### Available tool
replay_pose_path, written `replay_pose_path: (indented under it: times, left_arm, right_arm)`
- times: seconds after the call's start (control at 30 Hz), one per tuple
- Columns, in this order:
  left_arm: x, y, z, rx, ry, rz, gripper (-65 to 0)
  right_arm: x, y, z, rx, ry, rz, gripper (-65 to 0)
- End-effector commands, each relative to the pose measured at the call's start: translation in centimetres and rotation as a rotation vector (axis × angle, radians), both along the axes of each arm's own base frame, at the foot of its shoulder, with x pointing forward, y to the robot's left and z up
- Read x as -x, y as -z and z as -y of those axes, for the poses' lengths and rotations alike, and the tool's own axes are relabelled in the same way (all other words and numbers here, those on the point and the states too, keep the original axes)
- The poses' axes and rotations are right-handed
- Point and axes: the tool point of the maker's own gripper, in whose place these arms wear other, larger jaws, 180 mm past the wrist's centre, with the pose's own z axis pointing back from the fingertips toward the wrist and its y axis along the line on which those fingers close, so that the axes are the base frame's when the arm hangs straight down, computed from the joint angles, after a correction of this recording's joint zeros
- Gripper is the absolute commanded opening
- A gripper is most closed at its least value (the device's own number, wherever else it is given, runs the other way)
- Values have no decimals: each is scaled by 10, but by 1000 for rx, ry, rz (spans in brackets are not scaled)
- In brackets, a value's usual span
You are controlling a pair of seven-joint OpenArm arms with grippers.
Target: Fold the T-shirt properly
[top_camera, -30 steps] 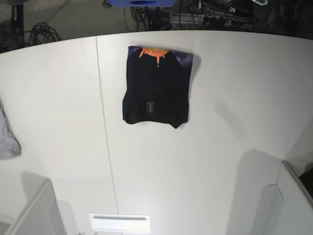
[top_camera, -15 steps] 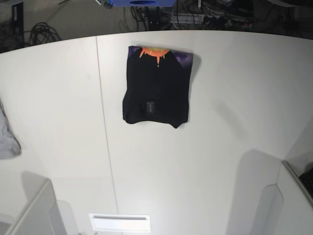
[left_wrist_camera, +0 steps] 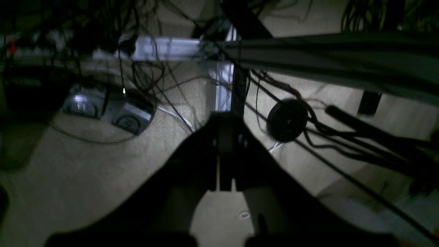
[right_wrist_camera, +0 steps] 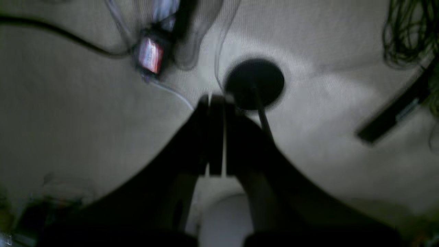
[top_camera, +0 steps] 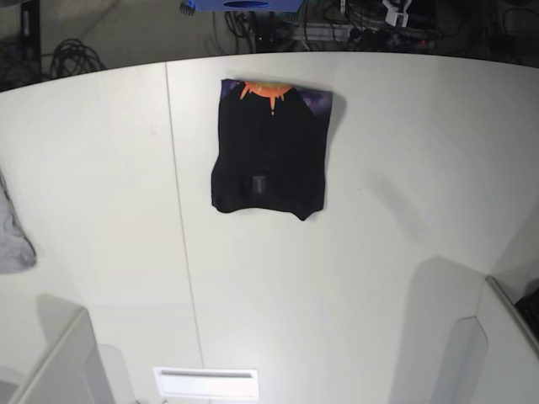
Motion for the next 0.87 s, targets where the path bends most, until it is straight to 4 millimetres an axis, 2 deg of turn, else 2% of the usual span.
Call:
replay_pose_path:
  times: [0.0,0.1,0.2,0.3,0.43,0.57,0.67,0.83]
  left_arm:
    - [8,-1,3,16,43,-16,-650]
    - [9,1,14,36,185,-36,-650]
    - [13,10,-2,-93,308,-37,-650]
    - [5,15,-15,-183,378,-17,-650]
    - [-8,15,-22,-211,364,23,-650]
    - [-24,3,-26,-195,327,165,-650]
    - [-15,5,-23,-174,316,134,-650]
    - [-25,6,-18,-166,310,143,-650]
  right_arm:
    - [7,1,10,24,-12,8,-650]
    - [4,2,7,22,-28,72,-650]
    - [-1,1,6,7,-31,110,-650]
    - [0,2,8,19,-30,87,-650]
    - [2,4,10,39,-28,54,-650]
    - [2,5,8,43,-25,39,-650]
    - [3,5,7,40,-24,39,-650]
    - [1,6,7,40,-24,42,-650]
